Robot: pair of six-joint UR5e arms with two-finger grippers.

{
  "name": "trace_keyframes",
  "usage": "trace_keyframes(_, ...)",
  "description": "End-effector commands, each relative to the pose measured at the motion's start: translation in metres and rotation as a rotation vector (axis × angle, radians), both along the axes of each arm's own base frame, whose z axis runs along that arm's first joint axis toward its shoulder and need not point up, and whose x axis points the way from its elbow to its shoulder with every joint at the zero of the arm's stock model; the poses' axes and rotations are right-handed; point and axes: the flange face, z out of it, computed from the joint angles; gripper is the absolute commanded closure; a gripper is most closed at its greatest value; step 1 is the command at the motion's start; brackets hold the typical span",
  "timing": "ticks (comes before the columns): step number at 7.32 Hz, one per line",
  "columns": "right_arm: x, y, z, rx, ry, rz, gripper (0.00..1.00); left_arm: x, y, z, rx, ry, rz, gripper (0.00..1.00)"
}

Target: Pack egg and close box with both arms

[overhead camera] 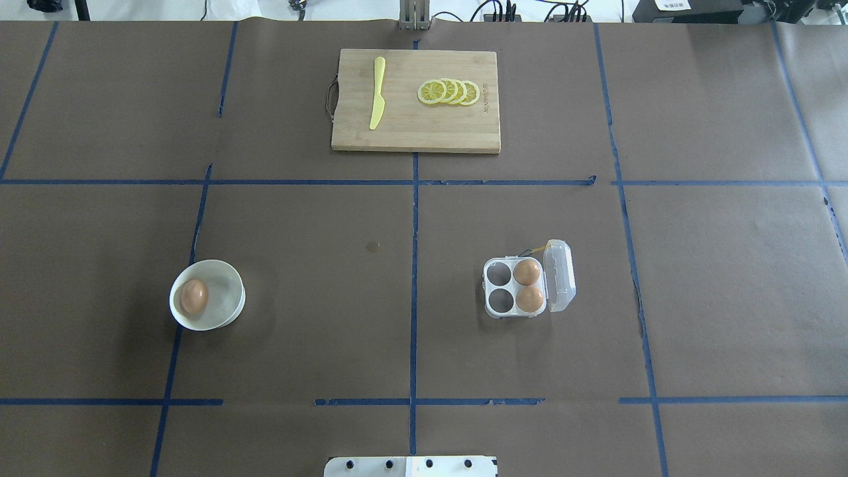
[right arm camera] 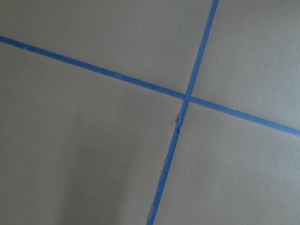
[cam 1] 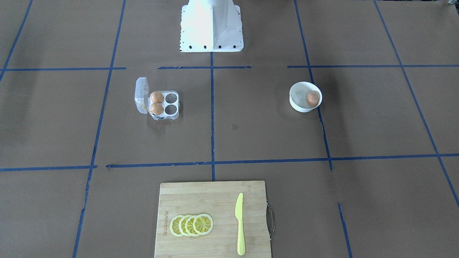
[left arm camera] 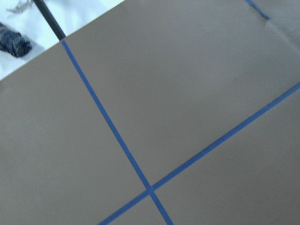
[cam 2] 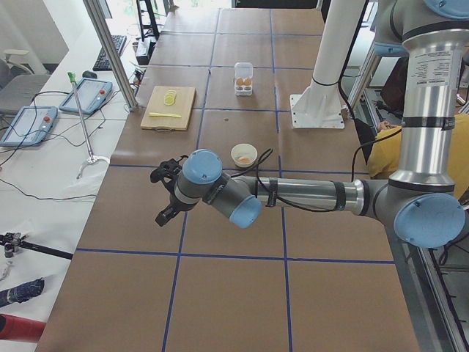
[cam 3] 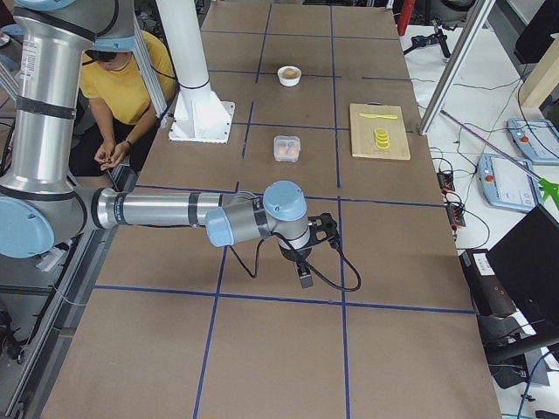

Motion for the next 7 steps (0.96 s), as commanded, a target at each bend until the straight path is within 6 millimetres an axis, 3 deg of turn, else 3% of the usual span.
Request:
trace_keyframes(1,-0.001,-0.008,-0.011,-0.058,-0.029,0.087,0.00,0.003,-0.006,-0.016,0.048,0.041,-0.031,0.00)
trace_keyframes(2,-0.002,-0.017,-0.022,-0.065,-0.051,0.113,0.00,0.010,0.008,-0.025,0.151,0.064,-0.008,0.00)
trace_keyframes(3,-0.003,-0.019,-0.025,-0.057,-0.053,0.108,0.00,0.051,0.021,-0.023,0.113,0.144,0.100,0.00)
trace_keyframes(4,-0.003,-0.019,-0.025,-0.058,-0.053,0.109,0.00,0.090,0.025,-0.046,0.048,0.207,0.119,0.00)
trace_keyframes(6,-0.003,-0.018,-0.023,-0.064,-0.053,0.111,0.00,0.134,0.049,-0.082,-0.094,0.302,0.063,0.00)
trace_keyframes(7,-0.003,-0.018,-0.023,-0.065,-0.054,0.110,0.00,0.173,0.062,-0.103,-0.141,0.312,-0.015,0.00)
